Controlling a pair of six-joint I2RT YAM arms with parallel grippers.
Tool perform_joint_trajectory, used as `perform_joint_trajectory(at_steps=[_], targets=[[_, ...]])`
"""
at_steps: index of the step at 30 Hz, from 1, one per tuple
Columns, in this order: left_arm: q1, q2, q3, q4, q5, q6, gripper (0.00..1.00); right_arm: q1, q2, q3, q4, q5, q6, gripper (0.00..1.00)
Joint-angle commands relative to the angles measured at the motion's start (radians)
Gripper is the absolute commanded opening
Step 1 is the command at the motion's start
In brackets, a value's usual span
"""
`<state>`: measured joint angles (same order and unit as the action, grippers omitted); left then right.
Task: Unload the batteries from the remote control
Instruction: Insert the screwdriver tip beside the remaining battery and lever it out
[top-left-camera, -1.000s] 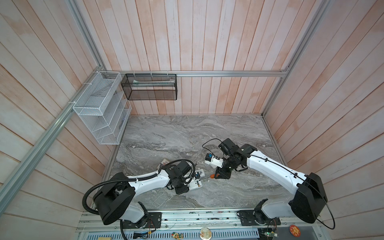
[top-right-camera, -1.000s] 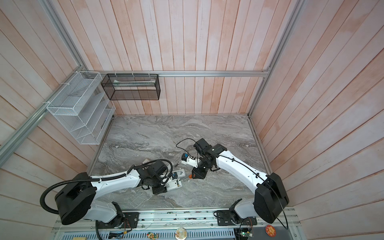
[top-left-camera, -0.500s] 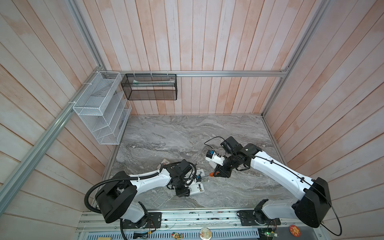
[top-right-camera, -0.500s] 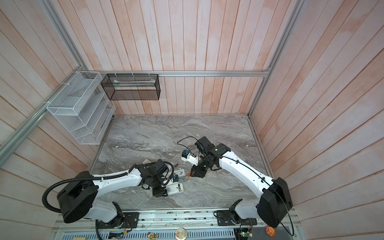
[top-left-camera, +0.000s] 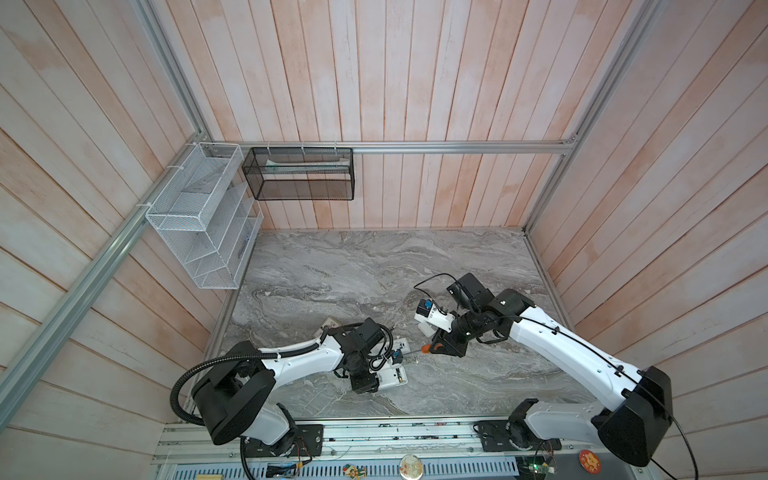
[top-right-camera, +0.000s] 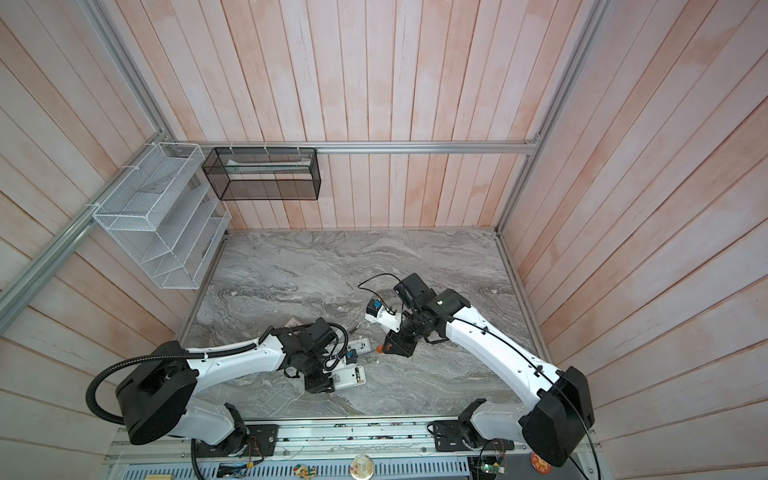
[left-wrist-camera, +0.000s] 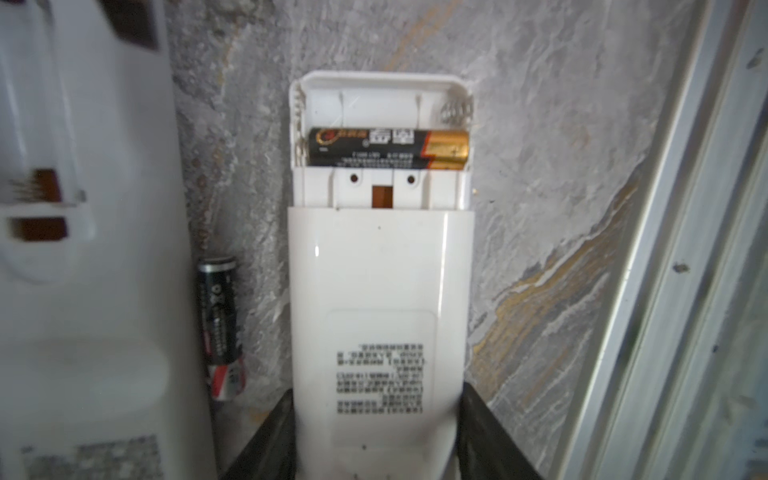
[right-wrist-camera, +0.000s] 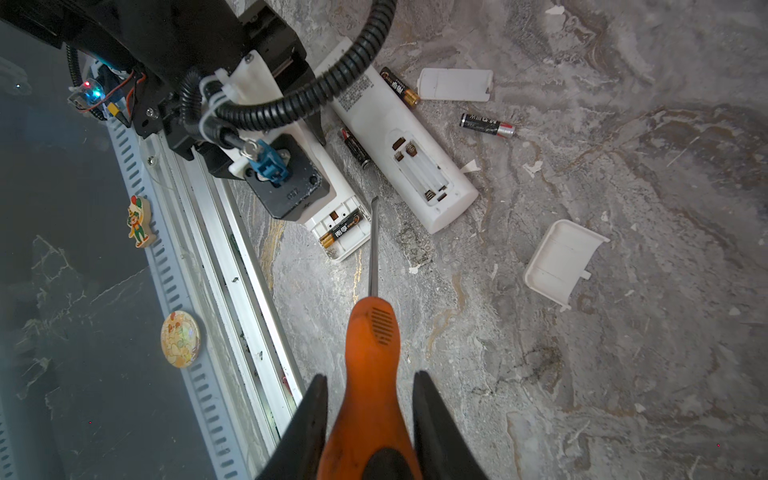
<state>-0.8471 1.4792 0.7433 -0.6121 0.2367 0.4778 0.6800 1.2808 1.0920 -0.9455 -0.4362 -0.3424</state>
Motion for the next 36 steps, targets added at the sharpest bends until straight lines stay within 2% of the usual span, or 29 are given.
perform_joint_trajectory(at_steps=[1,11,19,31,36], targets=[[0.005,0.007,-0.009,-0.018,-0.075,-0.004,0.39,0.002,0.017,-0.013,-0.027,-0.023,-0.032,0.04],[0.011,-0.011,-0.030,-0.003,-0.093,0.005,0.39,0.004,0.058,-0.053,0.000,-0.020,-0.153,0.04],[0.013,-0.027,-0.037,0.000,-0.065,0.015,0.40,0.004,0.045,-0.119,0.075,-0.018,-0.254,0.03],[0.012,-0.041,-0.044,-0.003,-0.054,0.020,0.40,0.003,0.023,-0.158,0.103,-0.080,-0.288,0.00],[0.017,-0.044,-0.039,-0.010,-0.012,0.025,0.39,-0.002,-0.004,-0.160,0.085,-0.112,-0.297,0.00]])
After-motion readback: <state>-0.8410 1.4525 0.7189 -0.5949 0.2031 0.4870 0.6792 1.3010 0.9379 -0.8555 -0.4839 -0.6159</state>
